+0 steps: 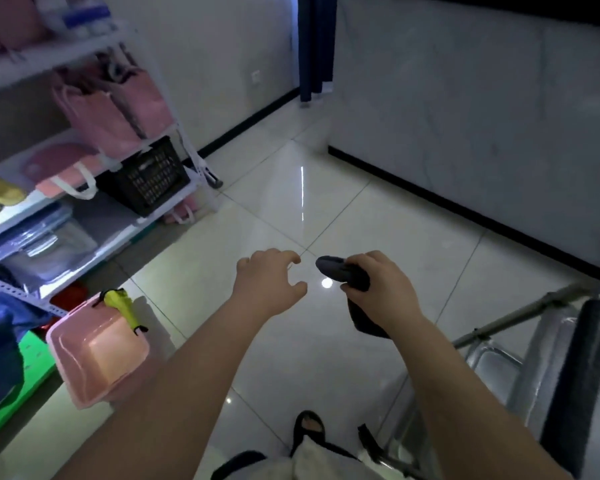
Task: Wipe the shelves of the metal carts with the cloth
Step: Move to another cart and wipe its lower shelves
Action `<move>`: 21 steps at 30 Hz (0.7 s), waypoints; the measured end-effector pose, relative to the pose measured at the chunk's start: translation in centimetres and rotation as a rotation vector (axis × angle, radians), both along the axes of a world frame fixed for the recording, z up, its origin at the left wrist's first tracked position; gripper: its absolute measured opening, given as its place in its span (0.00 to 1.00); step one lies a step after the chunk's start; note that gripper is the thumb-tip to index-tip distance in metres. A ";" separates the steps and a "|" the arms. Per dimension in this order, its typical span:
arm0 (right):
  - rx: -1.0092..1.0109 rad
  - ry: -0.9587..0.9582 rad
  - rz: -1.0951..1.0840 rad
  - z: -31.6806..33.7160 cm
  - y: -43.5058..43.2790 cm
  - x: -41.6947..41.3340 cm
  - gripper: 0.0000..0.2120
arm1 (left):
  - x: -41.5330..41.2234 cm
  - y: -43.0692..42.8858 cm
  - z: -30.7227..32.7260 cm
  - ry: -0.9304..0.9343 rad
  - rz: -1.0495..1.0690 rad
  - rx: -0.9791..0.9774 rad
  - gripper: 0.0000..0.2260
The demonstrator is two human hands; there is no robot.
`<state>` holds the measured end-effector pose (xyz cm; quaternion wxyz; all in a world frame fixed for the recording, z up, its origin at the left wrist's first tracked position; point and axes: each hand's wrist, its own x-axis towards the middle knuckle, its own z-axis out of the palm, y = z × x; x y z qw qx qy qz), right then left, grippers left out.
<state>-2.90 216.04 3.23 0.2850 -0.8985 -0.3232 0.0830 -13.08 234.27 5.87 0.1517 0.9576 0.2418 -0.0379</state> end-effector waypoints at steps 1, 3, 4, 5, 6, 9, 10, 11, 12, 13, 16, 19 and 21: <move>0.008 0.002 -0.007 0.4 0.8 1.9 0.17 | 2.0 0.6 0.4 0.008 -0.001 -0.004 0.22; 0.023 0.003 -0.021 1.1 2.0 5.6 0.18 | 6.2 1.8 0.9 0.011 -0.024 0.010 0.22; 0.031 0.003 -0.030 1.3 2.4 7.4 0.18 | 8.4 2.3 1.0 0.010 -0.040 0.017 0.22; 0.038 0.008 -0.043 1.4 2.7 9.3 0.18 | 10.8 2.8 1.1 0.010 -0.056 0.018 0.21; 0.045 0.018 -0.060 1.4 2.8 11.3 0.18 | 13.3 3.3 1.0 0.008 -0.072 0.014 0.21; 0.041 0.020 -0.127 1.1 2.2 17.6 0.18 | 21.8 3.9 0.5 -0.014 -0.141 -0.011 0.21; 0.029 0.018 -0.160 0.8 1.7 19.9 0.18 | 25.1 3.9 0.3 -0.021 -0.173 -0.023 0.21; 0.021 0.024 -0.199 0.6 1.0 22.3 0.19 | 28.5 3.6 0.1 -0.023 -0.210 -0.037 0.21; 0.027 0.035 -0.246 0.4 0.3 24.7 0.19 | 32.0 3.1 -0.2 -0.027 -0.254 -0.049 0.21; 0.040 0.043 -0.303 0.1 -0.6 27.2 0.19 | 35.5 2.4 -0.4 -0.034 -0.308 -0.054 0.21; 0.069 0.063 -0.512 -1.0 -3.6 34.1 0.17 | 46.0 -0.1 -0.9 -0.029 -0.490 -0.069 0.21; 0.093 0.128 -0.727 -1.1 -7.5 39.0 0.16 | 55.1 -4.3 -0.6 -0.002 -0.680 -0.055 0.20; 0.133 0.162 -0.873 -0.8 -10.8 41.1 0.16 | 60.6 -8.9 -0.1 0.001 -0.832 -0.060 0.21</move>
